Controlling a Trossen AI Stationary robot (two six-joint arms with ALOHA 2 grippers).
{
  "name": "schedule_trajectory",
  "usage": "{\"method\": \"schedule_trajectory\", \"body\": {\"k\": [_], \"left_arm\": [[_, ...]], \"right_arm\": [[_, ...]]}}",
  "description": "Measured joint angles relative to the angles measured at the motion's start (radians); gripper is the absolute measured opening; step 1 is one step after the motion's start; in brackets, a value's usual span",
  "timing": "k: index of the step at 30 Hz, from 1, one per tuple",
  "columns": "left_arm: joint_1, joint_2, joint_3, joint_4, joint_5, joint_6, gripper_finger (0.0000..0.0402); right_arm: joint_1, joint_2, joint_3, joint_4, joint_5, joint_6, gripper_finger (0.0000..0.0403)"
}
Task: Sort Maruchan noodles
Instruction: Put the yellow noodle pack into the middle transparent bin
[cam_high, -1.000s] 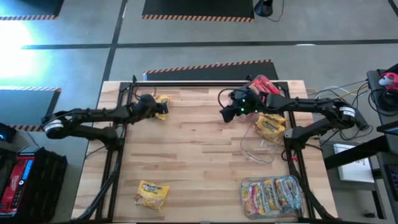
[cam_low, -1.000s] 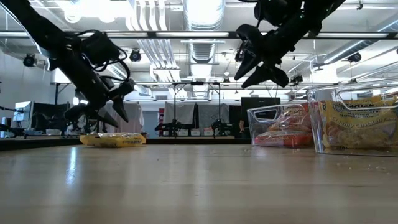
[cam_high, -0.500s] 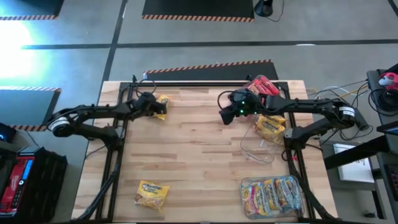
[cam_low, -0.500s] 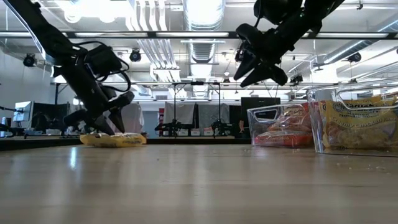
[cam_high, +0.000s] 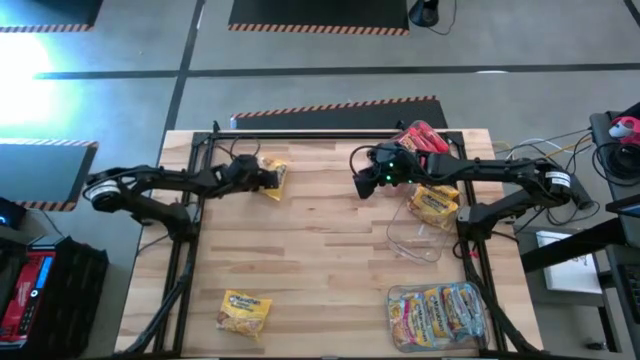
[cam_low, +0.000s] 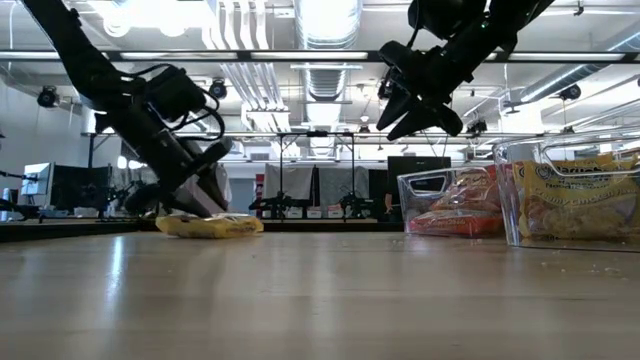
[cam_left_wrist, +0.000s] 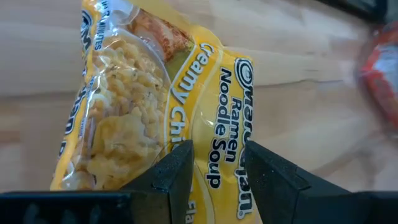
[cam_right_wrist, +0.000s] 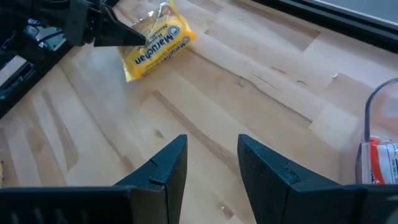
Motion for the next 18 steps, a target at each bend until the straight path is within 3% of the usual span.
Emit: {"method": "schedule_trajectory", "body": {"k": [7, 12, 18], "left_arm": [[-0.121, 0.147, 0.070, 0.081, -0.048, -0.152, 0.0131], [-0.189, 0.274, 0.233, 0.056, -0.078, -0.168, 0.0131], [-0.222, 0.403, 0.440, -0.087, -0.055, -0.117, 0.0131]], "right_arm": [[0.000, 0.000, 0.000, -0.001, -0.001, -0.079, 0.0130], [0.000, 0.000, 0.000, -0.009, -0.003, -0.109, 0.0130], [0.000, 0.000, 0.000, -0.066, -0.010, -0.124, 0.0130]]}}
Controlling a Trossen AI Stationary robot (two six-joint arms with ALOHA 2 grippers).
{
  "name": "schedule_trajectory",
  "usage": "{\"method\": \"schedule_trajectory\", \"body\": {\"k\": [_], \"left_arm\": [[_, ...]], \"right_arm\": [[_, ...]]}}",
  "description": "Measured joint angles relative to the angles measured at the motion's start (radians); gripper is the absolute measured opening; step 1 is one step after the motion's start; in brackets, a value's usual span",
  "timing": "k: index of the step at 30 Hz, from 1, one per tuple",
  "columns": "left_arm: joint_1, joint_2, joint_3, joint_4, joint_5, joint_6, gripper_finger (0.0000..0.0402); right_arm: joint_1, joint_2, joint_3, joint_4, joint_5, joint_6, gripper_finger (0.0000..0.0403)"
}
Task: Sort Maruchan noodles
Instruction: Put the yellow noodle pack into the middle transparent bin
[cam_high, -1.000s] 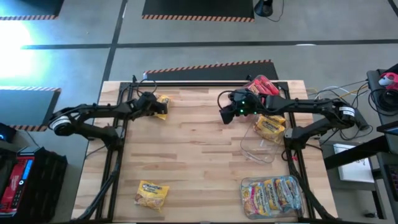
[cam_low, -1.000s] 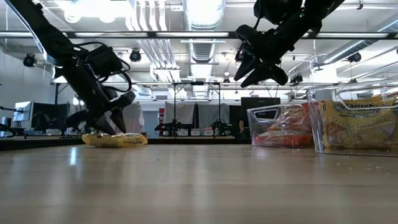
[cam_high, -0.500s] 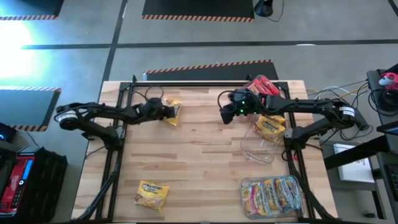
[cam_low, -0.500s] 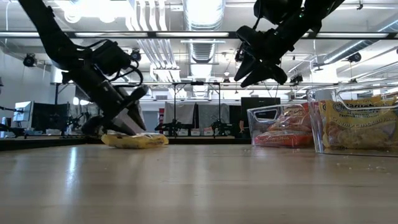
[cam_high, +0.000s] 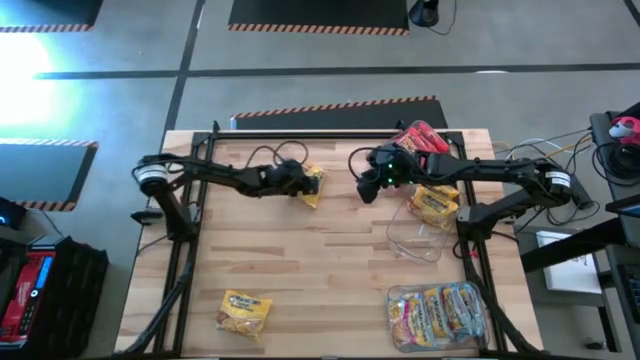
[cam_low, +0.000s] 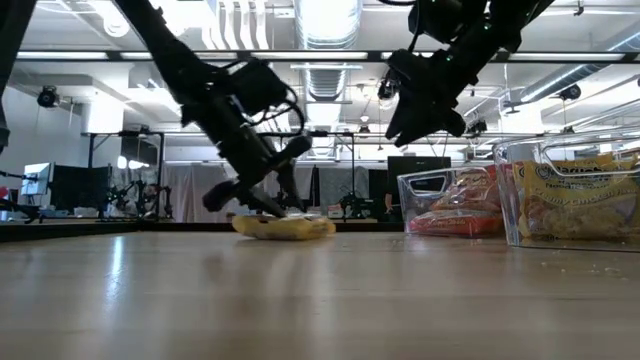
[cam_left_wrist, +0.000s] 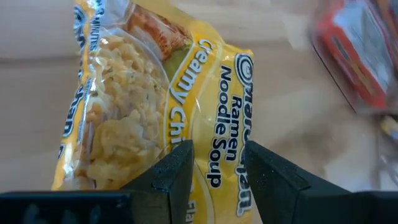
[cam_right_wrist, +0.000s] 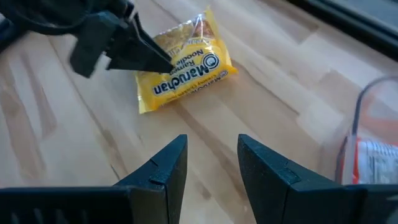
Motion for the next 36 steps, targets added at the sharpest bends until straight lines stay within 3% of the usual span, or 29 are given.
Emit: {"method": "schedule_trajectory", "body": {"k": [6, 15, 19, 25, 28, 36], "left_arm": [[-0.063, 0.044, 0.072, -0.011, 0.059, -0.020, 0.0131], [-0.167, 0.044, 0.076, 0.006, -0.084, -0.211, 0.0131], [-0.191, 0.044, 0.105, 0.071, -0.119, -0.229, 0.0131], [-0.149, 0.043, 0.192, -0.050, -0.091, -0.015, 0.0131], [-0.117, 0.043, 0.250, -0.198, -0.044, 0.130, 0.0131], [-0.098, 0.041, 0.401, -0.561, -0.036, 0.569, 0.0131]], "right_arm": [[0.000, 0.000, 0.000, -0.088, 0.000, -0.041, 0.0130], [0.000, 0.000, 0.000, -0.096, 0.000, -0.025, 0.0130], [0.000, 0.000, 0.000, -0.096, 0.000, 0.009, 0.0130], [0.000, 0.000, 0.000, -0.100, 0.000, -0.096, 0.0130], [0.000, 0.000, 0.000, -0.108, 0.000, -0.159, 0.0130], [0.000, 0.000, 0.000, -0.133, 0.000, -0.257, 0.0130]]}}
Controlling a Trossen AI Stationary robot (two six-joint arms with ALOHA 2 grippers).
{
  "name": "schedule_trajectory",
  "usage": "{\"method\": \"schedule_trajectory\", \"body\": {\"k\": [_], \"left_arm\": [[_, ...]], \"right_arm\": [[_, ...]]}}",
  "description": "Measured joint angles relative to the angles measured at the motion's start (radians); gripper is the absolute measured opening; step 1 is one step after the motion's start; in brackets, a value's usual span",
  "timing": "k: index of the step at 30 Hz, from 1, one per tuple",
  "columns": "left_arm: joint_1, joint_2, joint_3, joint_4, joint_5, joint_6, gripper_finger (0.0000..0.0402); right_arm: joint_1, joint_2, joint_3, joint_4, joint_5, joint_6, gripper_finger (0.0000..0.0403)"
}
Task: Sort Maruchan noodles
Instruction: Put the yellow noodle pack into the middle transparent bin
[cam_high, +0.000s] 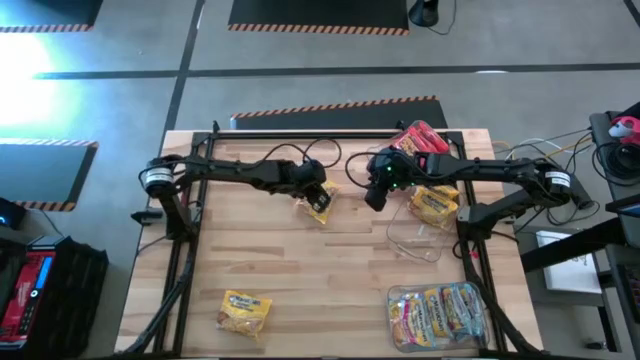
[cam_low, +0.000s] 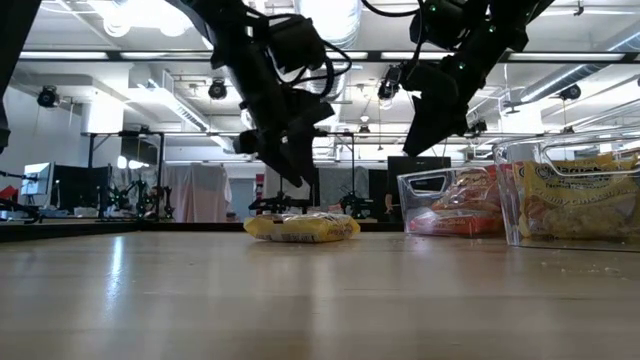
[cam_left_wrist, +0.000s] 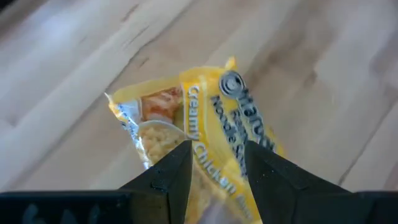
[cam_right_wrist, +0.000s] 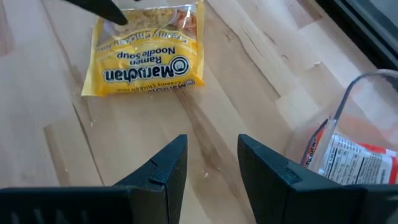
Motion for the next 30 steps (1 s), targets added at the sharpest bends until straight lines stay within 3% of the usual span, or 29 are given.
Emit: {"method": "schedule_trajectory", "body": {"k": [8, 14, 21, 30], "left_arm": [[-0.005, 0.001, 0.018, -0.019, 0.147, 0.311, 0.0131], [-0.005, 0.002, -0.009, -0.019, 0.138, 0.356, 0.0131], [-0.005, 0.002, -0.051, -0.017, 0.038, 0.363, 0.0131], [-0.004, 0.002, -0.089, 0.068, 0.034, 0.362, 0.0131]], "right_arm": [[0.000, 0.000, 0.000, 0.000, 0.000, -0.035, 0.0130], [0.000, 0.000, 0.000, 0.001, 0.000, -0.064, 0.0130], [0.000, 0.000, 0.000, 0.014, 0.008, -0.085, 0.0130], [0.000, 0.000, 0.000, 0.022, 0.008, -0.107, 0.0130]]}}
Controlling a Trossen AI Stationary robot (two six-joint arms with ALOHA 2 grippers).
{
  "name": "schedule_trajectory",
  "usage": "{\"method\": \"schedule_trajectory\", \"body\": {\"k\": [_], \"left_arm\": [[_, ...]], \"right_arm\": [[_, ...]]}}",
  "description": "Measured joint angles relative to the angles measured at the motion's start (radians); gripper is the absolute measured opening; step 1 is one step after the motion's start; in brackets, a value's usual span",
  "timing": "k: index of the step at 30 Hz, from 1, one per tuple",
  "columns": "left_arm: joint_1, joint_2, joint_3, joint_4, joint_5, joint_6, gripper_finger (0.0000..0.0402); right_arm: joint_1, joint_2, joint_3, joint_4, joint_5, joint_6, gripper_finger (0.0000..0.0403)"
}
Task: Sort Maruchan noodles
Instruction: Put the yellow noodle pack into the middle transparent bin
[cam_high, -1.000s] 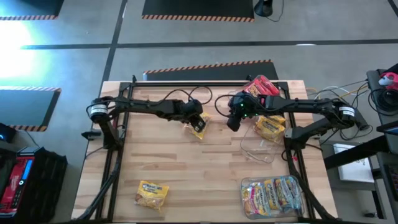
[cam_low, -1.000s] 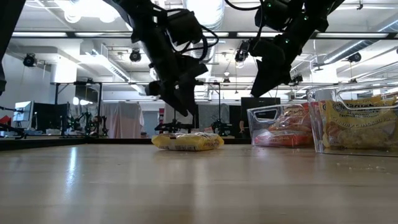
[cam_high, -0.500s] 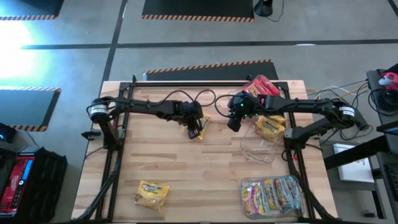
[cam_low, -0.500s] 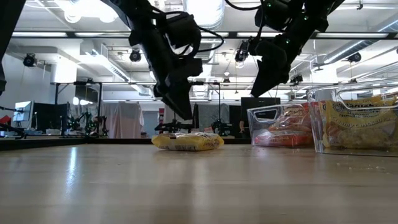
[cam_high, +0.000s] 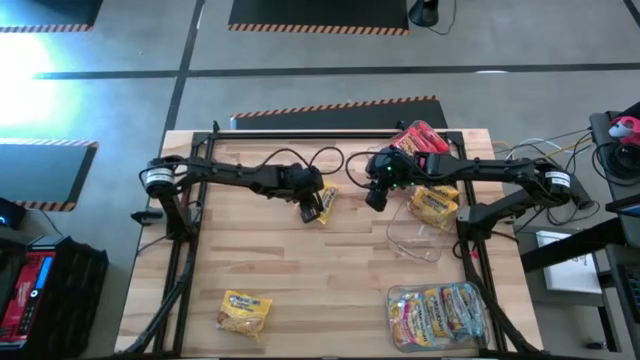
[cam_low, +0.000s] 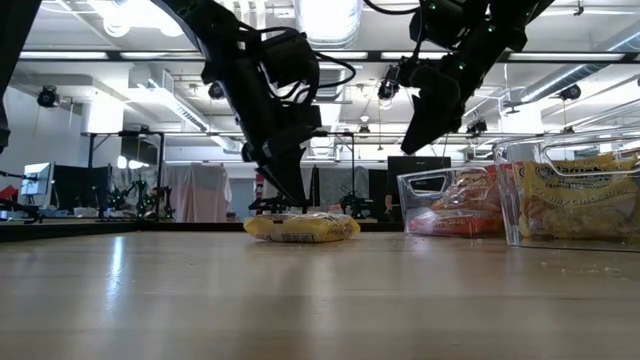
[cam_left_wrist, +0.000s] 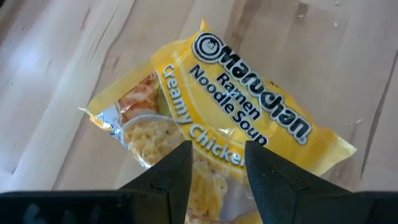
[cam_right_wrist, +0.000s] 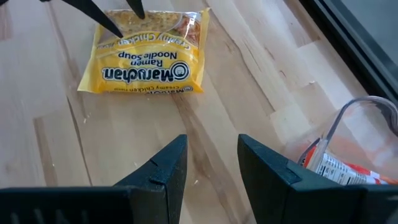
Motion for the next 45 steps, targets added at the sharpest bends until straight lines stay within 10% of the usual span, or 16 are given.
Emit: {"method": "schedule_trajectory", "body": {"k": [20, 28, 34, 38, 45], "left_arm": [[-0.001, 0.094, -0.008, 0.043, -0.016, -0.170, 0.0131], [-0.020, 0.091, -0.012, 0.023, -0.013, -0.882, 0.0131], [-0.085, 0.094, -0.016, 0.168, 0.012, -1.099, 0.0131], [-0.102, 0.100, 0.005, 0.230, -0.014, -1.033, 0.0131], [-0.104, 0.112, 0.092, 0.217, -0.063, -0.399, 0.0131]], "right_arm": [[0.000, 0.000, 0.000, 0.019, 0.000, 0.039, 0.0130], [0.000, 0.000, 0.000, 0.016, 0.000, 0.064, 0.0130], [0.000, 0.000, 0.000, 0.016, 0.000, 0.056, 0.0130], [0.000, 0.000, 0.000, 0.017, 0.000, 0.052, 0.0130], [0.000, 0.000, -0.002, 0.019, 0.000, 0.026, 0.0130]]}}
